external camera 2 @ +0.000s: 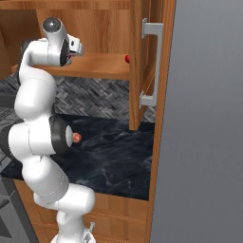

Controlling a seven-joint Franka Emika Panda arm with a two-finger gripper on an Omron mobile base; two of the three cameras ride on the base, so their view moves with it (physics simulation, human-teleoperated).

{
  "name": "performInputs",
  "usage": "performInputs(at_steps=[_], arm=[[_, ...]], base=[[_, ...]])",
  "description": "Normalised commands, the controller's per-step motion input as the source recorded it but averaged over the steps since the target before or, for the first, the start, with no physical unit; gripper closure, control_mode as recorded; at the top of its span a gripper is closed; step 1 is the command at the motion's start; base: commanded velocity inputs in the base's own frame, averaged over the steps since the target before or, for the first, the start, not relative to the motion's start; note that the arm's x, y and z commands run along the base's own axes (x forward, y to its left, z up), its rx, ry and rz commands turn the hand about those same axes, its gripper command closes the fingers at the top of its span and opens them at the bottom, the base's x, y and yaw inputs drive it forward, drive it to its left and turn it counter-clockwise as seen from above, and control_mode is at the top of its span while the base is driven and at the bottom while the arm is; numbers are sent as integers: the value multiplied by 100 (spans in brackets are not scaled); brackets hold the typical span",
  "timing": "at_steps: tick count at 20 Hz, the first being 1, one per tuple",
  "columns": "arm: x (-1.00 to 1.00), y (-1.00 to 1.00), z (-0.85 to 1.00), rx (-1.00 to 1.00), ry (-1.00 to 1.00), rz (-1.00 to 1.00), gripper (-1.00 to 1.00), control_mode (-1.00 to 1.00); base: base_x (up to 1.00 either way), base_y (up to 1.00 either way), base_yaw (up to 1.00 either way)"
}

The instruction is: Pick the cans from the counter and place them in their designated side in the cabinet.

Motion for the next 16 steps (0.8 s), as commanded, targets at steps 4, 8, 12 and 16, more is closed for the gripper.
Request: performInputs(at_steps=[4, 8, 12, 16], arm=[[13, 0, -17, -2, 0, 2, -100, -100], [11, 0, -4, 0, -1, 2, -100, -100], [4, 0, 3, 0, -5, 2, -100, -100], [0, 0, 14, 0, -7, 2, -100, -100]], base=[[0, 0, 0], [0, 0, 0], [0, 0, 0], [0, 0, 0]])
